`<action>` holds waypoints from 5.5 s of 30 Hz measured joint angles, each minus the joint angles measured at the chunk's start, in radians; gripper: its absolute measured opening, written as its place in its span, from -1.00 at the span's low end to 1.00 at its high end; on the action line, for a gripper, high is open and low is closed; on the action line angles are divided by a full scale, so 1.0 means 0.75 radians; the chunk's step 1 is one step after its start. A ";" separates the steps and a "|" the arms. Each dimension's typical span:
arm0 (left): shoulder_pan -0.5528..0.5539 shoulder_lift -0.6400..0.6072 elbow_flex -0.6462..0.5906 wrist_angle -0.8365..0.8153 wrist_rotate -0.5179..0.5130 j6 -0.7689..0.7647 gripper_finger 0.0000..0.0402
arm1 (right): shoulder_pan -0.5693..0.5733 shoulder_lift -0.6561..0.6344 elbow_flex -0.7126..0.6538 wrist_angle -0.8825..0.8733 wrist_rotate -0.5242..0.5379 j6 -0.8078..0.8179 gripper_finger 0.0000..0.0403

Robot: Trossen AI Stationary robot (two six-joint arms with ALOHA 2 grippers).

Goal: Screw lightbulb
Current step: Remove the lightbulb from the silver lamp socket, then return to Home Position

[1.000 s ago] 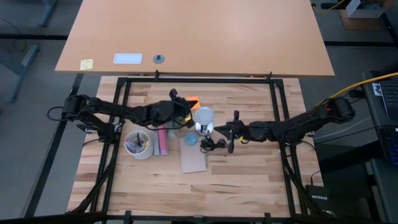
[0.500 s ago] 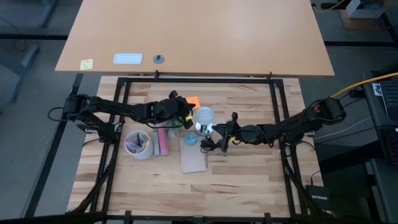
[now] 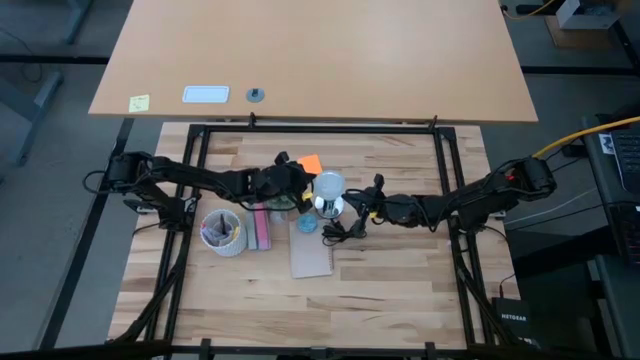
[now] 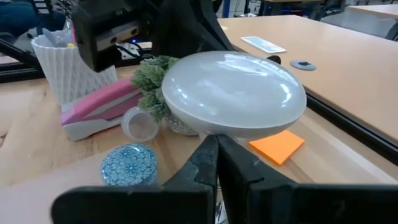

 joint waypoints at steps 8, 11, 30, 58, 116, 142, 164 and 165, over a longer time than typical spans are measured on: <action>-0.035 0.000 0.000 -0.005 0.007 -0.028 -1.00 | -0.002 0.000 -0.001 -0.039 0.042 0.000 -0.94; -0.056 0.000 0.000 -0.007 0.014 -0.030 -1.00 | -0.003 0.000 -0.002 -0.070 0.116 0.004 -0.94; -0.126 0.005 0.000 0.014 0.028 -0.015 -1.00 | -0.072 0.001 0.001 -0.062 0.088 0.010 -0.94; -0.042 0.003 0.000 0.048 0.018 0.027 -1.00 | -0.219 0.000 0.001 0.054 -0.076 -0.133 -0.94; 0.633 0.231 0.100 0.496 0.248 -0.297 -1.00 | -0.853 -0.001 0.454 -0.507 -0.696 0.035 -0.94; 0.555 -0.354 0.104 -0.109 0.748 -0.065 -1.00 | -1.030 -0.474 0.486 -0.995 -1.249 -0.005 -0.94; 0.435 -0.670 0.102 -0.748 0.710 0.117 -1.00 | -1.030 -0.746 0.487 -1.251 -1.179 -0.025 -0.94; 0.435 -0.671 0.102 -0.748 0.705 0.128 -1.00 | -1.030 -0.747 0.487 -1.254 -1.190 -0.016 -0.94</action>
